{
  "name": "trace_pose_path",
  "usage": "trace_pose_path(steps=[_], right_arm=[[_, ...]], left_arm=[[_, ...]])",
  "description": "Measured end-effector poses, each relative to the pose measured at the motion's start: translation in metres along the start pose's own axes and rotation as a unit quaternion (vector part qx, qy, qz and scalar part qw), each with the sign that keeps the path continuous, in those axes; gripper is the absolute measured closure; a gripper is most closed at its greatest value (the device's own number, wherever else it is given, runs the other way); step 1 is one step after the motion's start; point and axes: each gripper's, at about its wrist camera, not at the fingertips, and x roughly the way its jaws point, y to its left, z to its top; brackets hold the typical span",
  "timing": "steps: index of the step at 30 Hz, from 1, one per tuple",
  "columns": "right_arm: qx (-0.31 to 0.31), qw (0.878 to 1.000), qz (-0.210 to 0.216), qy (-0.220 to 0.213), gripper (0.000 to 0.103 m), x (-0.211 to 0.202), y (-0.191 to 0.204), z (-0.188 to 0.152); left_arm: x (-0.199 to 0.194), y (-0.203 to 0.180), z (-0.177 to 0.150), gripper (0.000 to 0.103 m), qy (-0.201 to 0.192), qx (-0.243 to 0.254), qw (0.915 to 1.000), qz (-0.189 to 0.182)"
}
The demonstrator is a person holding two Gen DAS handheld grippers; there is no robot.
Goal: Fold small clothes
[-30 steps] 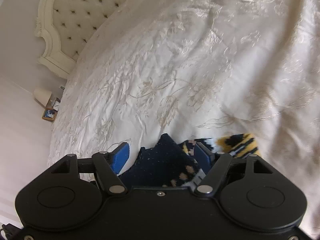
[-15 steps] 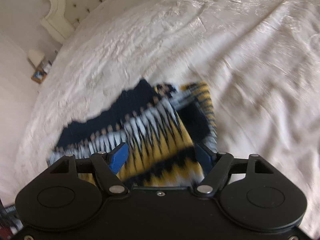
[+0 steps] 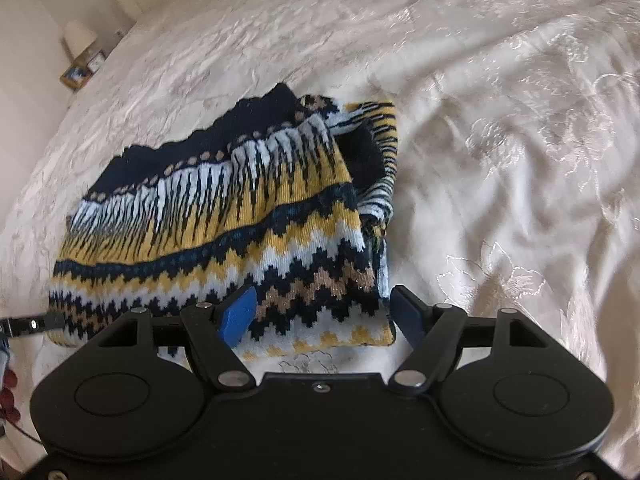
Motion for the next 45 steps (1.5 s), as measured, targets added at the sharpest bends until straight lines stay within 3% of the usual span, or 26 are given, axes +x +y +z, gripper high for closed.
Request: trace_pose_path(steps=[9,12,16,20,25,26,27,28,31,35,41,45], right_arm=[[-0.045,0.998,0.042,0.026,0.028,0.011,0.013,0.006],[-0.052,0.997,0.047,0.029,0.031,0.012,0.017,0.008],[-0.057,0.997,0.049,0.031,0.043,0.009,0.016,0.009],[-0.056,0.996,0.056,0.042,0.055,0.009,0.011,0.010],[-0.055,0.995,0.062,0.050,0.060,0.012,0.007,0.013],[-0.056,0.995,0.062,0.052,0.066,0.013,0.007,0.014],[-0.057,0.995,0.061,0.054,0.073,0.013,0.007,0.014],[-0.057,0.995,0.062,0.055,0.085,0.014,0.007,0.015],[-0.067,0.995,0.066,0.042,0.092,0.005,0.010,0.020],[-0.087,0.995,0.038,0.032,0.092,-0.012,0.009,0.027],[-0.057,0.995,0.000,0.083,0.092,0.019,-0.016,0.015],[-0.019,0.997,0.014,0.071,0.074,0.018,-0.019,0.015]], left_arm=[[-0.006,-0.015,-0.008,0.027,-0.006,0.051,0.9983,0.028],[-0.009,-0.017,-0.007,0.044,-0.021,0.042,0.9983,0.036],[-0.013,-0.014,-0.005,0.055,-0.043,-0.006,0.9984,0.037],[-0.009,-0.019,-0.004,0.069,-0.040,-0.009,0.9986,0.034],[-0.001,-0.018,0.001,0.070,-0.027,-0.032,0.9984,0.039],[0.000,-0.018,0.002,0.079,-0.026,-0.033,0.9984,0.037],[0.000,-0.019,0.001,0.100,-0.027,-0.027,0.9986,0.038],[-0.001,-0.022,0.002,0.099,-0.026,-0.013,0.9981,0.055],[-0.013,-0.030,0.004,0.099,-0.034,0.030,0.9951,0.088],[-0.035,-0.023,0.007,0.099,-0.023,0.047,0.9939,0.097],[-0.009,0.001,-0.006,0.099,0.046,0.054,0.9896,0.125],[-0.009,0.004,-0.003,0.095,0.034,0.016,0.9912,0.127]])
